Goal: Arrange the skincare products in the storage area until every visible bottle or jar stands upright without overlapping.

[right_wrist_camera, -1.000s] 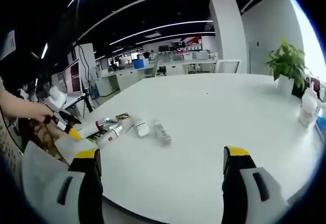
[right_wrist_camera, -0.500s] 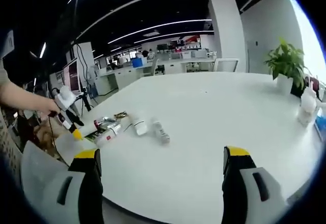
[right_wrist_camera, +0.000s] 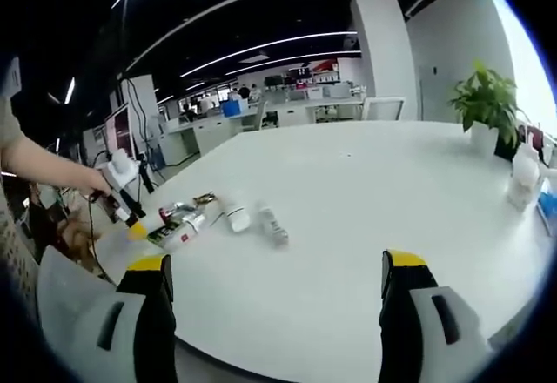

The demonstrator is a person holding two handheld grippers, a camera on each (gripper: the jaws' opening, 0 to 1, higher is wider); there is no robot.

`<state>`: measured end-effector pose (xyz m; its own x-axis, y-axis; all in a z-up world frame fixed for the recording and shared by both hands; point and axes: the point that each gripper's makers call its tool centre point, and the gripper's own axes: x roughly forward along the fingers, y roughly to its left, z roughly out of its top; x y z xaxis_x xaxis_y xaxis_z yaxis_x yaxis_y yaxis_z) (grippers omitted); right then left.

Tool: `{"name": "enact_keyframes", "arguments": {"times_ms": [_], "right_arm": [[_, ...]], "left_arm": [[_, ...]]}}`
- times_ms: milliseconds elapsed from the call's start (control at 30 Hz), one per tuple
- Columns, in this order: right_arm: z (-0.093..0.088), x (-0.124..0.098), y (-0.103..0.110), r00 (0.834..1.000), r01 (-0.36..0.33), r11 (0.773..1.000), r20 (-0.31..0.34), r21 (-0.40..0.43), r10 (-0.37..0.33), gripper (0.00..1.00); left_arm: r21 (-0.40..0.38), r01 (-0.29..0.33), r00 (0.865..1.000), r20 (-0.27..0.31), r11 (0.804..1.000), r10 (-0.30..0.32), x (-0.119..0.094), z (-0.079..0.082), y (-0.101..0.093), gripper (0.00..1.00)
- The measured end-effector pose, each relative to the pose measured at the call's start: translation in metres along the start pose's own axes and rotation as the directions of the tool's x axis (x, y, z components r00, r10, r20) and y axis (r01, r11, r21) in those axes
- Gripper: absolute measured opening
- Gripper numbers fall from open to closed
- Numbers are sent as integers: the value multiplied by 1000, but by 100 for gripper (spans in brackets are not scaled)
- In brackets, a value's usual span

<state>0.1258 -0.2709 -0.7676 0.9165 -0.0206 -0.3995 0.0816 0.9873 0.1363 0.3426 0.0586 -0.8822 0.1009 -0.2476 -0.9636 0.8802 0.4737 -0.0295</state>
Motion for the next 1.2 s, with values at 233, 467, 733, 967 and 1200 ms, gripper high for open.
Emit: {"name": "enact_keyframes", "arguments": {"times_ms": [233,467,733,967,1200], "right_arm": [[0,-1,-2,1000,7,1000,-1,6,-7,100],[-1,-2,-4,1000,9,1000,-4,4,-9,100],[-1,-4,-5,1000,10,1000,-7,5,-10,100],[-1,-5,-6,1000,13,1000,-9,3,-13,100],[-2,-6,-6,1000,8,1000,-9,1,-8,100]], "left_arm": [[14,5,999,-51,1000,-4,7,-1,2,37],[22,7,996,-85,1000,-5,9,-1,2,35],[15,11,994,-108,1000,-9,11,2,3,29],[8,6,993,-121,1000,-5,11,2,3,28],[-16,-17,991,-129,1000,15,11,1,3,26]]}}
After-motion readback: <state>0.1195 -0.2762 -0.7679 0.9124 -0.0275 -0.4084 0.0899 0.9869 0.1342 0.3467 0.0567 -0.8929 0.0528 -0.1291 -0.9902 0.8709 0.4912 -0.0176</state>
